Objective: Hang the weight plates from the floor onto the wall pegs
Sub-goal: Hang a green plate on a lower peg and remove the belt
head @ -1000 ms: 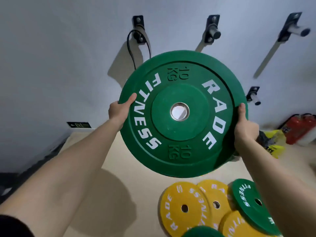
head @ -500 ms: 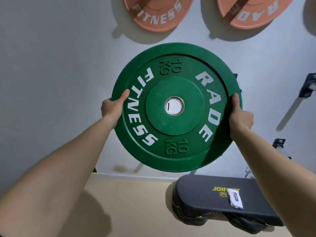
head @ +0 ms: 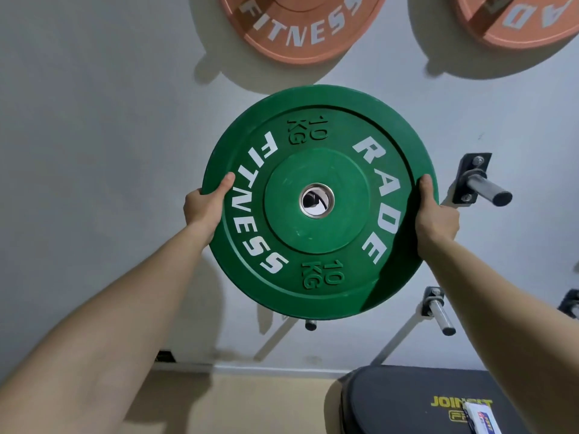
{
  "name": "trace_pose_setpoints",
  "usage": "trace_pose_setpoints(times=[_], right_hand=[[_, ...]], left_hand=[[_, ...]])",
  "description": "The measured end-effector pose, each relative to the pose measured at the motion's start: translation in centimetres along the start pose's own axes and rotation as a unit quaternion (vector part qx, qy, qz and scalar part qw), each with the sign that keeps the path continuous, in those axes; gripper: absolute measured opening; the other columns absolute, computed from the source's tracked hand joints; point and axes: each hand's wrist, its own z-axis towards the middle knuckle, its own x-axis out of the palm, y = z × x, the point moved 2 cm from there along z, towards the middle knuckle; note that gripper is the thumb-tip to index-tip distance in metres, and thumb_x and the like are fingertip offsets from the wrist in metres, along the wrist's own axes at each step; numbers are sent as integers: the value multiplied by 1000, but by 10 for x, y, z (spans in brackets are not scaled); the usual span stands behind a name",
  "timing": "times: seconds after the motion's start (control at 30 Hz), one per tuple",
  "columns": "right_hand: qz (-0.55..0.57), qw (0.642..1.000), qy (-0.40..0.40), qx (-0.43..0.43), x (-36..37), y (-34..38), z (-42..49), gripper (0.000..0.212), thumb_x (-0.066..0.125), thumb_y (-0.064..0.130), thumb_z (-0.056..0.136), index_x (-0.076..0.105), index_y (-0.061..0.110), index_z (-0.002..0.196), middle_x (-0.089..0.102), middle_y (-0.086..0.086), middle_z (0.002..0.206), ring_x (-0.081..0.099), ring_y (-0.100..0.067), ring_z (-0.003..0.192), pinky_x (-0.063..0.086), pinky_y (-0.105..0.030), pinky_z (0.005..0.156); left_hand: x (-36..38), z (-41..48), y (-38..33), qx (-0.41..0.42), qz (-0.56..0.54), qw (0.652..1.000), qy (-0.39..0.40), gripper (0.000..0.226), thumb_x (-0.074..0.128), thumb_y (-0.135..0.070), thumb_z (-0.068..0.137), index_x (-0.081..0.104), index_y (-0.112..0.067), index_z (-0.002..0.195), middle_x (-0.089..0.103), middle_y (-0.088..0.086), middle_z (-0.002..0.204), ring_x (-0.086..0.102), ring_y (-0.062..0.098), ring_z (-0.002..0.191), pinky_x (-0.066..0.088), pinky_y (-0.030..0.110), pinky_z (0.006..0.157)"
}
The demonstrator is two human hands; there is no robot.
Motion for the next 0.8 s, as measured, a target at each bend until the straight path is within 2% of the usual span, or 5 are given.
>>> trace_pose_setpoints(times=[0.13, 0.3, 0.5, 0.73, 0.8], right_hand=[[-9, 1000, -18, 14, 45, -6, 30, 98, 53, 85, 75, 60, -4, 115, 55, -8, 84, 57, -33, 86, 48, -41, 81], [-25, 998, -52, 34, 101, -20, 77, 85, 50, 93, 67, 54, 8, 78, 59, -8, 84, 55, -29, 74, 50, -42, 75], [-43, 995, -77, 49, 140, -50, 116, 90, 47, 95, 66, 53, 6, 79, 57, -12, 82, 54, -31, 72, 47, -41, 69], [-46, 996, -78, 24, 147, -88, 136, 82, 48, 87, 76, 50, 5, 79, 50, -10, 75, 48, -30, 69, 43, -42, 68], [-35, 997, -73, 9, 151, -86, 140, 77, 48, 85, 78, 45, 8, 73, 47, -9, 72, 46, -28, 68, 41, -41, 66]], left_hand=[[26, 64, 18, -2, 2, 1000, 18, 63, 76, -73, 66, 70, -19, 99, 75, -2, 95, 73, 20, 87, 60, 36, 82], [63, 138, 40, -4, 9, 999, 41, 60, 77, -71, 68, 72, -20, 98, 76, -3, 93, 73, 19, 85, 60, 34, 80], [96, 189, 69, 3, 20, 998, 65, 47, 77, -69, 69, 71, -29, 92, 77, -7, 92, 73, 16, 84, 59, 30, 76], [110, 189, 111, -5, 23, 999, 47, 47, 77, -64, 74, 72, -24, 99, 76, -6, 92, 73, 15, 85, 58, 29, 74], [111, 189, 114, -3, 22, 999, 37, 46, 76, -63, 76, 71, -24, 99, 76, -6, 92, 73, 15, 84, 57, 27, 71]])
